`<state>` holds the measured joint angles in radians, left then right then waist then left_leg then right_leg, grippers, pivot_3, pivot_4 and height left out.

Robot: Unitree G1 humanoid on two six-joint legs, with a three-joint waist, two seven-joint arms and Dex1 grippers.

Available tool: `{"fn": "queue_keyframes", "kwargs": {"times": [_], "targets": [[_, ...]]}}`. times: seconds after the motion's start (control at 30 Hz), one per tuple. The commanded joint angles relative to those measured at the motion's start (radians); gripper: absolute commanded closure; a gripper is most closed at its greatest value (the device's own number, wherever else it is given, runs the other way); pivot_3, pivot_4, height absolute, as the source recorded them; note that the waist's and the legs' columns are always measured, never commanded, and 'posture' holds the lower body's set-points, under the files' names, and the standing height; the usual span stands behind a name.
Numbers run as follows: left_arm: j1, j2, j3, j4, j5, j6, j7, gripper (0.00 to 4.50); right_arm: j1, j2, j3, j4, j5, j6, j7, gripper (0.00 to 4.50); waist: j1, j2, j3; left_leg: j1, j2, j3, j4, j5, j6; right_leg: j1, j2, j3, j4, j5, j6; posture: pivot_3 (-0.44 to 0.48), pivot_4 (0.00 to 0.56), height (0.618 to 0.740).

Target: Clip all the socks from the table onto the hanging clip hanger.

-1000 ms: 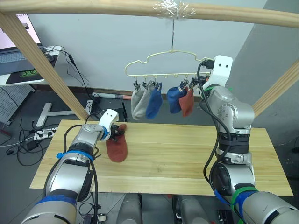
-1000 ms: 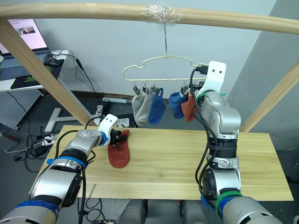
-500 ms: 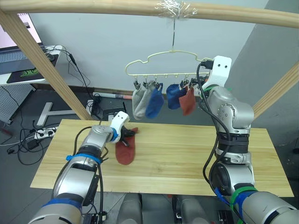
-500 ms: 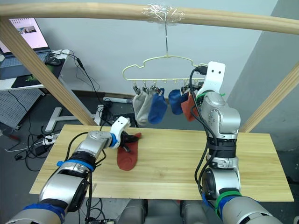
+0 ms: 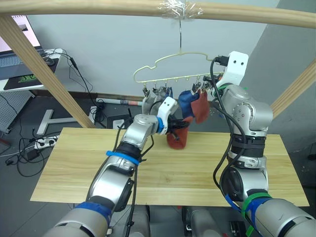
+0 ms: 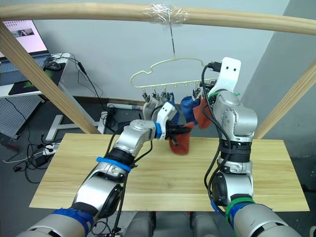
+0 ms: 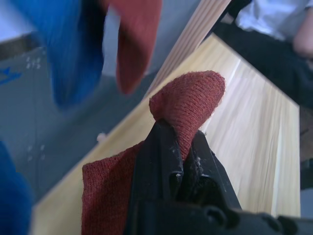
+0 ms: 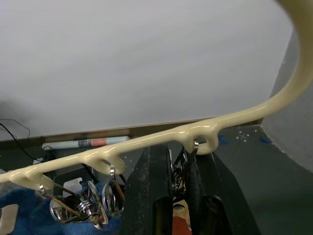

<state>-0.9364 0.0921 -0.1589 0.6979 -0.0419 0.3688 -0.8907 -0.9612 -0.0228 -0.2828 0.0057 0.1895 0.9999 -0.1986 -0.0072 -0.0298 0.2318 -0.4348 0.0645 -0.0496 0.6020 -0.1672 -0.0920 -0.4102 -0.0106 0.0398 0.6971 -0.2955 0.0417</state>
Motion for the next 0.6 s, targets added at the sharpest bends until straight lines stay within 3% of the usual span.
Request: {"fn": "queue_keyframes", "kwargs": {"times": [0.03,0.6], "targets": [[-0.074,-0.05,0.018,0.076,-0.013,-0.072,0.042,4.49,-0.042,0.003,-0.003,-0.056,0.021,0.012,-0.003,4.48,-0.001,0.0,0.0,0.0,0.0,0.0,0.0,0.0,0.0,0.0,0.0,0.0,0.0,0.0,0.0,0.063,0.181,0.74],[-0.277,-0.154,0.153,0.396,-0.04,-0.259,0.24,4.49,-0.033,0.04,-0.012,-0.119,0.028,0.104,-0.028,4.48,-0.003,0.0,0.0,0.0,0.0,0.0,-0.003,0.0,0.0,-0.001,0.0,0.0,-0.002,0.0,0.0,0.048,0.185,0.74]]}}
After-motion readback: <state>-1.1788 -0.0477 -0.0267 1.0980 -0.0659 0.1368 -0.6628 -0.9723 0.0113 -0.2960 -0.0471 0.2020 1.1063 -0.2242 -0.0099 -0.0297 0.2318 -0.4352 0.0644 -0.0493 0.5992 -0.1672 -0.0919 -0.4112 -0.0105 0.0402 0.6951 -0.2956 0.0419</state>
